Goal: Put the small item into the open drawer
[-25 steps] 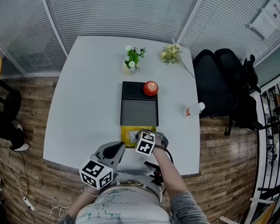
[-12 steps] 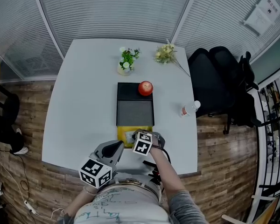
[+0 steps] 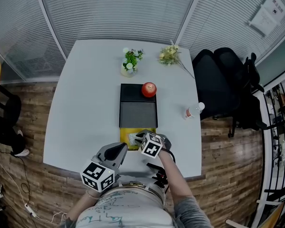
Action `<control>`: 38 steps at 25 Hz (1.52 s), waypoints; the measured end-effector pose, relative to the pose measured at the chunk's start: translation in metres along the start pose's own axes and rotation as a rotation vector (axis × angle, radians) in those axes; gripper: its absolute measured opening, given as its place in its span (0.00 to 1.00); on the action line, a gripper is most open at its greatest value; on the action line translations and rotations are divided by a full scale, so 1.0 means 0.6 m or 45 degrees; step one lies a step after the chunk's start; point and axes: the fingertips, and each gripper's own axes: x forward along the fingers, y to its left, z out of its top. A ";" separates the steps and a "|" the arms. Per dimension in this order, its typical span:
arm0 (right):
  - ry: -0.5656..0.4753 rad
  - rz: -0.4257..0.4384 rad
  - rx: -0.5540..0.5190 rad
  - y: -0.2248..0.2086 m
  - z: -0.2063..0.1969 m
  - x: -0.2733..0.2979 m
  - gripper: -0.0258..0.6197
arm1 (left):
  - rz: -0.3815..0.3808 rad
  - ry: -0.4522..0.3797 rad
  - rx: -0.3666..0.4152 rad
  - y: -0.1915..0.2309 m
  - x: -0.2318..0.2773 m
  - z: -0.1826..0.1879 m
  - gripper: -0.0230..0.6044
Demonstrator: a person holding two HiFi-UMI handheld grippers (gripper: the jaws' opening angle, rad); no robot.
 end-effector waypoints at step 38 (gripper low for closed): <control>-0.143 -0.093 0.088 0.001 0.012 -0.106 0.34 | -0.016 0.013 -0.013 -0.005 0.006 -0.002 0.03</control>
